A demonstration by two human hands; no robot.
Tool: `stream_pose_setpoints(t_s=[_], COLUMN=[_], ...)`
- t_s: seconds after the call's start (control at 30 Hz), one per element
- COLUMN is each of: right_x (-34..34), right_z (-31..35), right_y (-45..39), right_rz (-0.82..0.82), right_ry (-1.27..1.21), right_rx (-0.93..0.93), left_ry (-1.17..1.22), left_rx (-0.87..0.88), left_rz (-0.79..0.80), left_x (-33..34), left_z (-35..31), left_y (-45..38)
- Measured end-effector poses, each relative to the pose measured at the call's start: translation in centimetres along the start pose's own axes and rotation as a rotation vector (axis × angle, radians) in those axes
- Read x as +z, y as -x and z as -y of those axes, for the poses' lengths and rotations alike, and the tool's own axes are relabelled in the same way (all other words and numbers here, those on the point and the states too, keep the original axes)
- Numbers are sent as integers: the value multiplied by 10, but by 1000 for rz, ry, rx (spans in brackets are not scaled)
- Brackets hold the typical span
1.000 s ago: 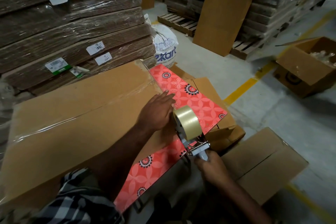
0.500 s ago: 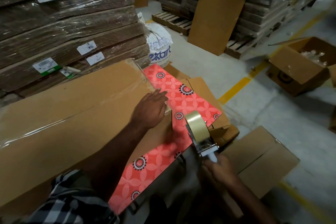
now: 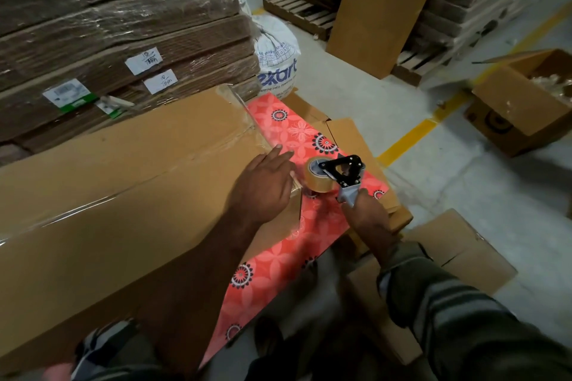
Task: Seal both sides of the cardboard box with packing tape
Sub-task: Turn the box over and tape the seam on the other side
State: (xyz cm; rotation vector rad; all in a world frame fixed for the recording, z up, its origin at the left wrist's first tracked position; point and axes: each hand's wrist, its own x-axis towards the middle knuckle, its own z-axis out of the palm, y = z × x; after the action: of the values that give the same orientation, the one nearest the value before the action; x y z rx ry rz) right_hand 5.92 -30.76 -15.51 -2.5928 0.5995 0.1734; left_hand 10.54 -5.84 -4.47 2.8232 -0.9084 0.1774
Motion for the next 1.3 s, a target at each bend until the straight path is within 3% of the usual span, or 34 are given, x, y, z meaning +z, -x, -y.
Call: stream_pose_setpoints(t_s=[0.27,0.43,0.5,0.63,0.7,0.77,0.9,1.2,1.3], right_x=[42,33,15,-29,-40,-37,-17,-11,-13], right_z=[4,2,15,54,78,97,115,138,141], right_y=[-36,-49,-41,29,83,123,134,120,112], right_rz=[-9,117,23,-405,-433,-328,-163,-254,-228], right_ry=[-51,-25,-74,-567,-699,-759,-645,-355,-372], right_rx=[51,87,117,-220,-367,-467,-577,-567,-533], left_ry=[-18,-20,-11,17,38,91,263,419,470], left_rx=[0,-5,-5,4,3,-4,-86,-175,-187], left_rz=[2,5,12,8,6,-5,-43,-94,-128], left_x=[6,7,6,6,6,6,4,9,9], left_z=[4,5,6,5,6,7,11,23,24], left_y=[-2,-1,-2,-2,-1,-1,0,-4,-4])
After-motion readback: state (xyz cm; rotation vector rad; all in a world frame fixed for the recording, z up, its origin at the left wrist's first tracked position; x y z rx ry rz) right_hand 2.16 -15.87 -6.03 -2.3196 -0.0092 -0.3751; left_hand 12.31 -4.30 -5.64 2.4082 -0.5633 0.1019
